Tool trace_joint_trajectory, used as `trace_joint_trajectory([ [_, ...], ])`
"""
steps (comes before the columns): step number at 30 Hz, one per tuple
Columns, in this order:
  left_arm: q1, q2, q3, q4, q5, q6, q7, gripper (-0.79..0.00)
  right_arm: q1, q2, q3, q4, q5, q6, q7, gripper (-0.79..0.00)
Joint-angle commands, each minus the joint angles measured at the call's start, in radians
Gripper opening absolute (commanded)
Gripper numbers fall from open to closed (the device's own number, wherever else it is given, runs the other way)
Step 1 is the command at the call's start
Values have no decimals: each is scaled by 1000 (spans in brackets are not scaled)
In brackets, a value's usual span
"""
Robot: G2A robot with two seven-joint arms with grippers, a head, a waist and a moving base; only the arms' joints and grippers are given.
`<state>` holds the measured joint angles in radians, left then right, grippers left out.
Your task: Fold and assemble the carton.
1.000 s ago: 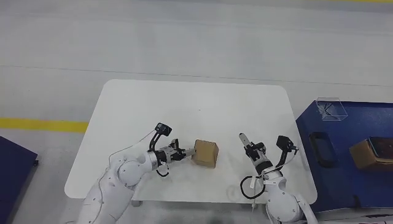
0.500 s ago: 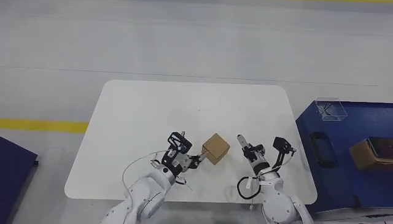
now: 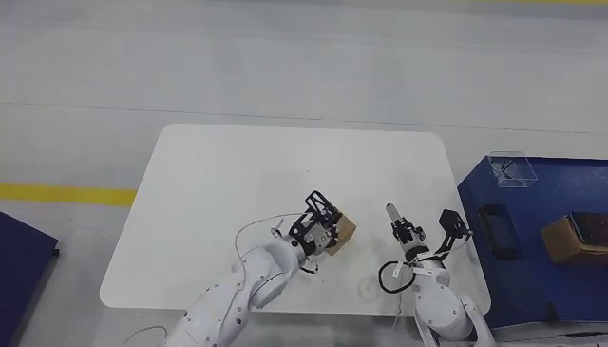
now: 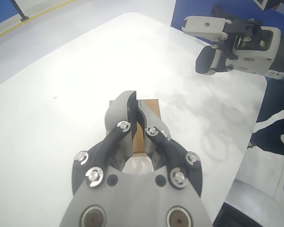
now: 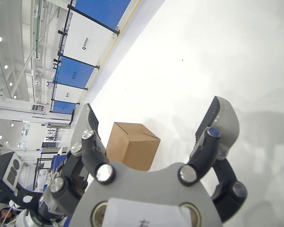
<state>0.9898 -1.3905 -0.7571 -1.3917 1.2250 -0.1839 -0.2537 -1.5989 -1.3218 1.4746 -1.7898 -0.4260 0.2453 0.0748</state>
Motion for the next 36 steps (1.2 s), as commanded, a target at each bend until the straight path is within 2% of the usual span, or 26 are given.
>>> trace_joint_trajectory([
  [1, -14, -9, 17, 17, 2, 8, -22, -785, 0, 0, 0, 0, 0, 0, 0, 0],
  [6, -57, -33, 32, 97, -52, 36, -75, -785, 0, 0, 0, 0, 0, 0, 0, 0],
  [12, -41, -39, 28, 71, -32, 38, 1, -785, 0, 0, 0, 0, 0, 0, 0, 0],
  [19, -56, -52, 31, 119, -50, 36, -56, -785, 0, 0, 0, 0, 0, 0, 0, 0],
  [25, -34, -56, 30, 78, 2, 64, 29, -785, 0, 0, 0, 0, 0, 0, 0, 0],
  [32, -53, -69, 25, 127, -33, 53, -39, -785, 0, 0, 0, 0, 0, 0, 0, 0],
  [36, -32, -69, 18, 68, 1, 82, 17, -785, 0, 0, 0, 0, 0, 0, 0, 0],
])
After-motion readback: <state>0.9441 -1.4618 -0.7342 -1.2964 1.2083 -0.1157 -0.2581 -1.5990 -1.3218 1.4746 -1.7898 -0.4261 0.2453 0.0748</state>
